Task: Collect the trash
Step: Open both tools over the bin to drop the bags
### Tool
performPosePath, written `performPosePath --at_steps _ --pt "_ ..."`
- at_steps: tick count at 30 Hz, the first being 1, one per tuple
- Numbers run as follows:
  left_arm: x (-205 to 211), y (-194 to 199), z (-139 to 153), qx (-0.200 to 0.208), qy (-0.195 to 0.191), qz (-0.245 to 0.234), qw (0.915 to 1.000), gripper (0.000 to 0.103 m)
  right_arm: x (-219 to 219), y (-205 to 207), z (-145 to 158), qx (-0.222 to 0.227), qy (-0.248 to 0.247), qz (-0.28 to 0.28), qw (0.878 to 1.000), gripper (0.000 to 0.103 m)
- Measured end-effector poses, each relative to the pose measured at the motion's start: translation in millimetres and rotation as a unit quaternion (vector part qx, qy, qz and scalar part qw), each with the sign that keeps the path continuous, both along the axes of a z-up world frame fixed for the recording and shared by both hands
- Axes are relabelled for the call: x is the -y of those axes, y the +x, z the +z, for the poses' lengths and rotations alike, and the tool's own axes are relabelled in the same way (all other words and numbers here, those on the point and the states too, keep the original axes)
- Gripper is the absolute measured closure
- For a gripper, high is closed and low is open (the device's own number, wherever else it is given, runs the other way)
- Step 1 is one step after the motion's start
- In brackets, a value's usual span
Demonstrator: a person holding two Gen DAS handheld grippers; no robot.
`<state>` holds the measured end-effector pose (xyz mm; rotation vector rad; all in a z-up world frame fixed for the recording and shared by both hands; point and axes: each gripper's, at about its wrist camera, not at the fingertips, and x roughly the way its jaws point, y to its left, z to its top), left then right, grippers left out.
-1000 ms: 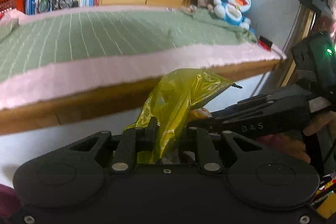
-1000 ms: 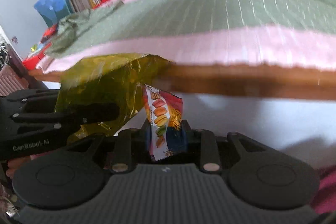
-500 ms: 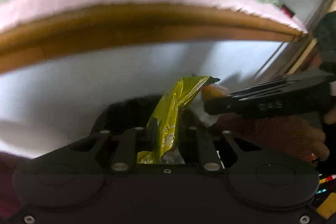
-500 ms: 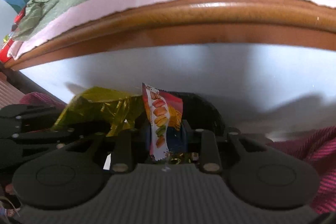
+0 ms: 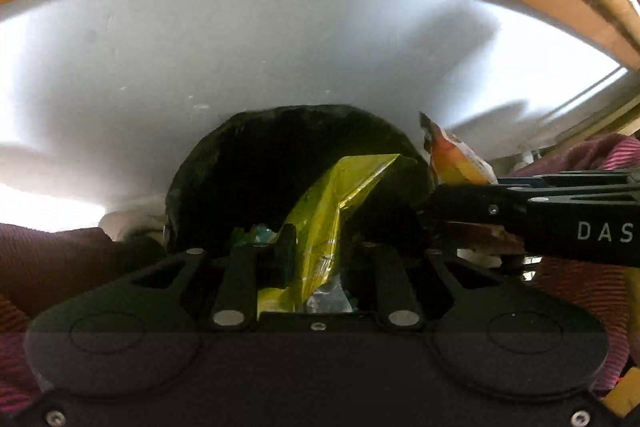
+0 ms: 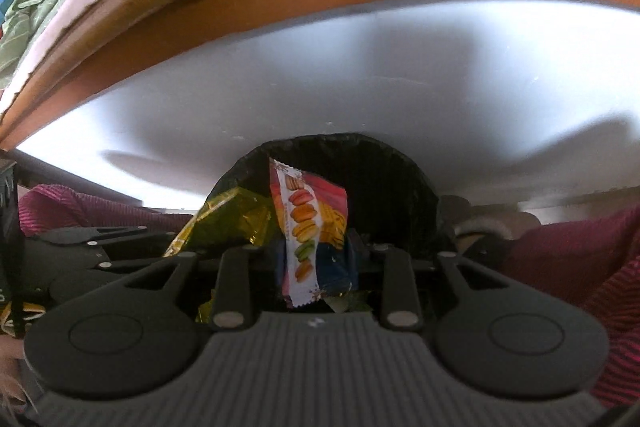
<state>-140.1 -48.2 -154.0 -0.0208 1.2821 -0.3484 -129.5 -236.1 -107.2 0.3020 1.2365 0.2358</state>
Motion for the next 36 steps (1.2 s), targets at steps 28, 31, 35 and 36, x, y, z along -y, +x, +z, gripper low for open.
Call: performPosePath --at_steps 28,31,35,36 --pt "7.6 1.7 -8.1 -0.021 0.03 0.015 0.9992 0.037 -0.6 6.7 -12.6 -0.015 -0.002 -0.017 1.0 0.037" --pt "8.0 1.1 -7.9 -0.021 0.031 0.015 0.9992 0.034 0.0 7.2 -12.7 -0.015 -0.002 -0.019 1.0 0.035" --pt "7.2 0.4 -7.7 -0.018 0.027 0.017 0.9993 0.028 1.2 7.2 -12.1 -0.015 -0.002 -0.021 1.0 0.031" --pt "6.6 0.1 -7.8 -0.018 0.026 0.017 0.9993 0.027 1.3 7.3 -12.1 -0.015 -0.002 -0.021 1.0 0.031"
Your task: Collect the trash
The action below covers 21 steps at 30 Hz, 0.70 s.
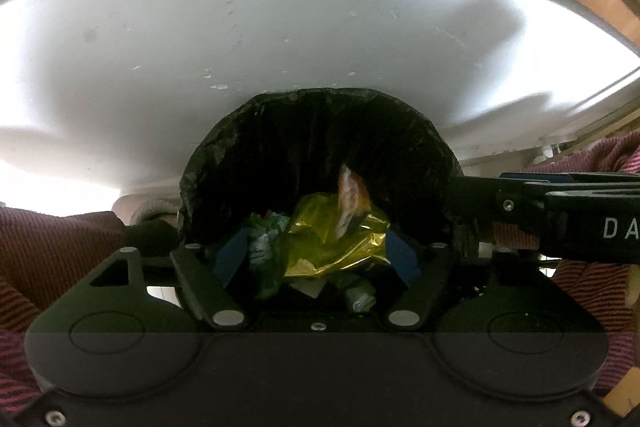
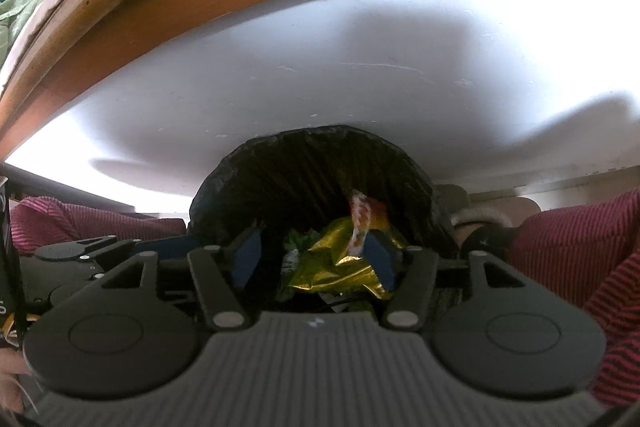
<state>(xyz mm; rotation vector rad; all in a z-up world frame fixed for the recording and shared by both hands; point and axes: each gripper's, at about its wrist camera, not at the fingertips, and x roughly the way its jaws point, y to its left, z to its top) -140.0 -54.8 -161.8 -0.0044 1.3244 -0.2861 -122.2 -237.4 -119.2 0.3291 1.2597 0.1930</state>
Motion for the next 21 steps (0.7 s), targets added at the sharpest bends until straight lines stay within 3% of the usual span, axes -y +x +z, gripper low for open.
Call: performPosePath --at_steps 7,21 --pt "-3.3 0.8 -0.5 0.001 -0.012 0.007 0.9999 0.024 0.7 -0.5 0.2 0.001 -0.002 -0.004 1.0 0.027" --pt "-1.6 0.4 -0.6 0.002 -0.002 0.004 1.0 0.024 0.9 -2.3 0.8 0.005 0.0 -0.007 1.0 0.025"
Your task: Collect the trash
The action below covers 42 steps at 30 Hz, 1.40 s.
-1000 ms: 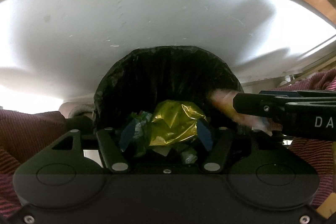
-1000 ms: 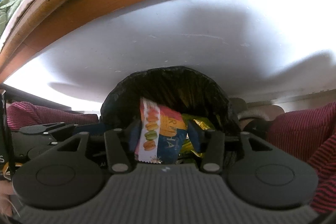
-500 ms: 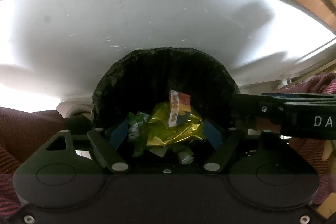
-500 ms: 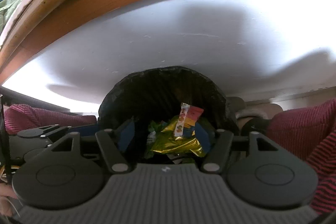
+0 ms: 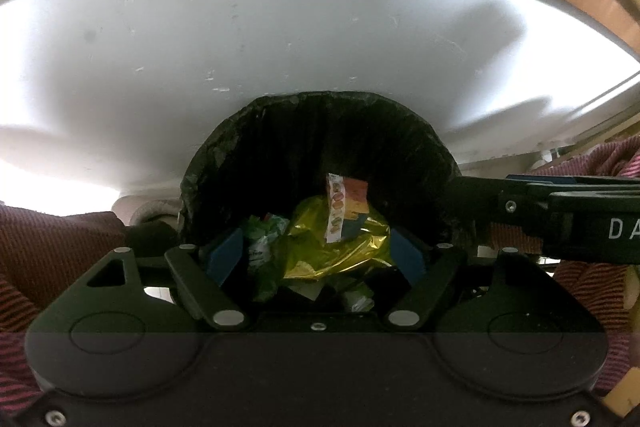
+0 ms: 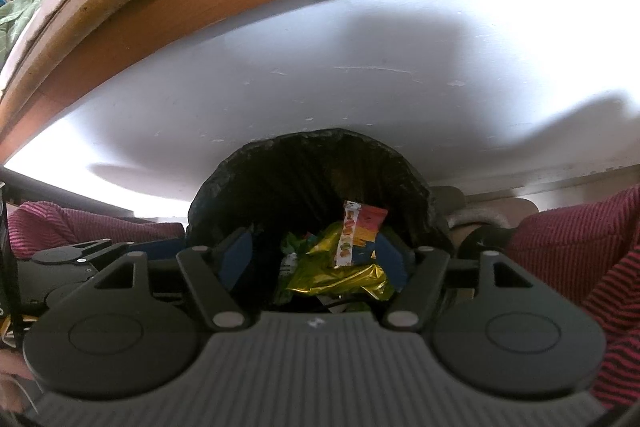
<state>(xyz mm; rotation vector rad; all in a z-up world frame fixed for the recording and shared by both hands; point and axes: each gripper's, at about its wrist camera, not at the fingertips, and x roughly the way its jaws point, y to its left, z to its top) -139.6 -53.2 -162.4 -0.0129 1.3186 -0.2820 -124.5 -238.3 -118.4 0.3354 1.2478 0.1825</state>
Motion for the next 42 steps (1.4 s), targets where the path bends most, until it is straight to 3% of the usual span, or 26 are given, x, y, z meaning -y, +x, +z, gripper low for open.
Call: performPosePath --at_steps 42 --pt "5.2 -0.4 -4.1 0.003 0.024 -0.008 0.9997 0.022 1.3 0.2 1.4 0.001 -0.001 -0.008 1.0 0.025"
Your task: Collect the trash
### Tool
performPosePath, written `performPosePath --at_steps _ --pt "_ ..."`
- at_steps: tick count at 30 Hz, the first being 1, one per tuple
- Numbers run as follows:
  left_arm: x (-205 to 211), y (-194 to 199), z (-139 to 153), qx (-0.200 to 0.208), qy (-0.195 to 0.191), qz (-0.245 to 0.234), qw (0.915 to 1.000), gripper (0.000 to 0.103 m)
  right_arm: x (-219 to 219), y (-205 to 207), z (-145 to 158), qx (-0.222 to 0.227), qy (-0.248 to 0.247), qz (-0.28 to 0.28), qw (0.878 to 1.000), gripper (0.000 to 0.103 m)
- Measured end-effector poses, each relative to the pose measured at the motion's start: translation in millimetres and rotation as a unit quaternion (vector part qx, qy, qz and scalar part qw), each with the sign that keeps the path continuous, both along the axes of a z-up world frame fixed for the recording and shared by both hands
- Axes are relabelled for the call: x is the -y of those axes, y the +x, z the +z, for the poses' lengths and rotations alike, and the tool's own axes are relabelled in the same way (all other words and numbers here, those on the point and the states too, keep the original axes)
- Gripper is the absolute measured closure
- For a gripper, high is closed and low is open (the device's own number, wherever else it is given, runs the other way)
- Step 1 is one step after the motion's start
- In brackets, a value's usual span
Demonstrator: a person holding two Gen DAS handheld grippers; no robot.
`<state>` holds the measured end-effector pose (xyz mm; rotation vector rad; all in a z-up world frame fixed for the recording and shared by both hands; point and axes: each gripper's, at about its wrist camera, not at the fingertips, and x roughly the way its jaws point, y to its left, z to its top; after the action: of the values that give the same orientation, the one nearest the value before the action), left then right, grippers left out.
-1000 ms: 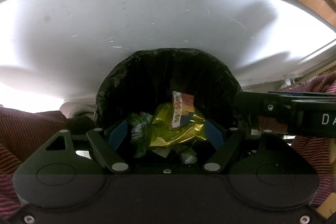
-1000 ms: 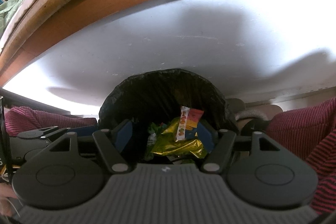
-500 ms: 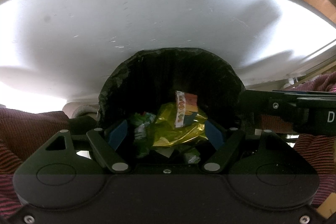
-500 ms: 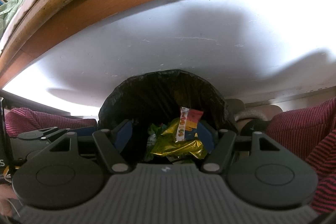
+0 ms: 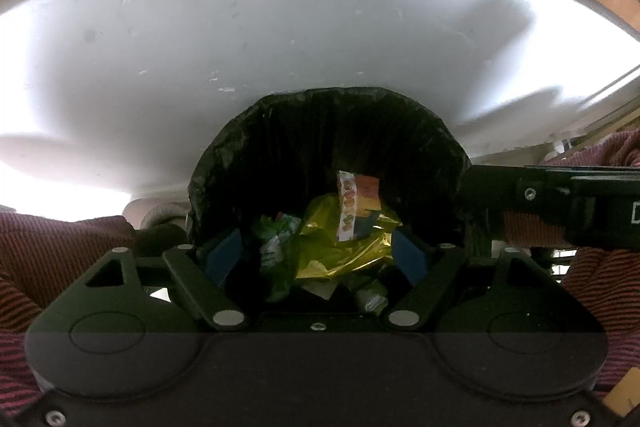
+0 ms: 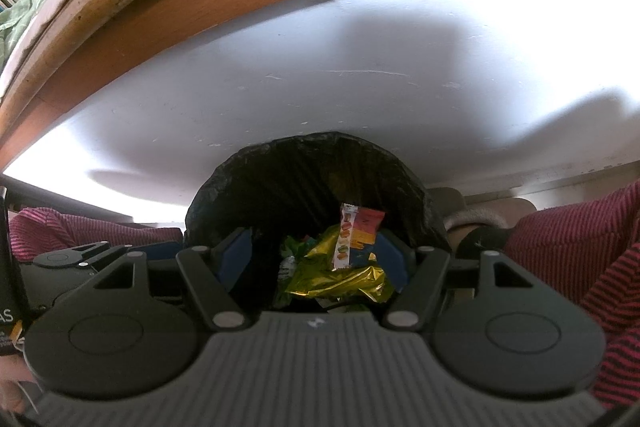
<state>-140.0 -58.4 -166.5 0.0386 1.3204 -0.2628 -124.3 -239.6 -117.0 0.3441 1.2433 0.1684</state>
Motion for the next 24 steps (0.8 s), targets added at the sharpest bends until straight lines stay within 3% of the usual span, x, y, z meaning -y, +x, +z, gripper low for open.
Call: performPosePath --at_steps 24 --pt "-1.2 -2.7 1.7 0.005 -0.01 -0.006 0.9999 0.022 -0.8 -1.5 -0.9 0.0 0.001 -0.001 1.0 0.025"
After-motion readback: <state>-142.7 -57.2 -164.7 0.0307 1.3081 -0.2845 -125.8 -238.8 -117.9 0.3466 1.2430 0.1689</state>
